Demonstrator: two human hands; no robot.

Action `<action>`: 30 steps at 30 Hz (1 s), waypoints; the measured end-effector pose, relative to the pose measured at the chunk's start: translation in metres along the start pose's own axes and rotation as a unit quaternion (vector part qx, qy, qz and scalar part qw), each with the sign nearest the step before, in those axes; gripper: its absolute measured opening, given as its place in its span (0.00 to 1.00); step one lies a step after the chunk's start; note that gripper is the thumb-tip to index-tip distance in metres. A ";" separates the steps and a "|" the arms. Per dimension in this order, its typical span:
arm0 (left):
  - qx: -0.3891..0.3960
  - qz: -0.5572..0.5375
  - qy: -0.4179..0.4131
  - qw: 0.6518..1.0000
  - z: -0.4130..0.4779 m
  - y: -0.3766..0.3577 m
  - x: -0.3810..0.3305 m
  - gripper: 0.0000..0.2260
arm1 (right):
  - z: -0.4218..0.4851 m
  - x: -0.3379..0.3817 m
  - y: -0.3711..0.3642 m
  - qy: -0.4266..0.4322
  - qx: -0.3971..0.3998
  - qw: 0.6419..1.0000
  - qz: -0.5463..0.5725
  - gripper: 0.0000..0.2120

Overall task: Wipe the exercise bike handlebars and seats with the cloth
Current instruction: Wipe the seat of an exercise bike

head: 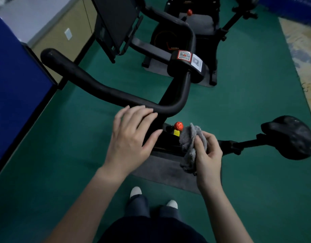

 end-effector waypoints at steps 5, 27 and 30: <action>0.038 -0.014 -0.010 0.999 -0.007 -0.015 -0.024 0.15 | -0.001 -0.002 0.026 0.015 0.000 0.999 -0.049 0.06; 0.314 -0.049 -0.131 0.939 -0.028 -0.170 -0.260 0.22 | -0.048 -0.077 0.335 0.001 -0.164 0.963 -0.215 0.07; 0.341 -0.057 -0.130 0.929 -0.037 -0.187 -0.284 0.27 | -0.064 -0.091 0.372 -0.017 -0.187 0.956 -0.225 0.09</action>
Point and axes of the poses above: each hand's wrist, its own z-axis towards the middle knuckle, its own y-axis out of the back of the hand, x = y × z, the point moved 2 cm from there along z, towards the middle knuckle, and after that the axes turned 4 degrees about -z, right-handed, at the moved point
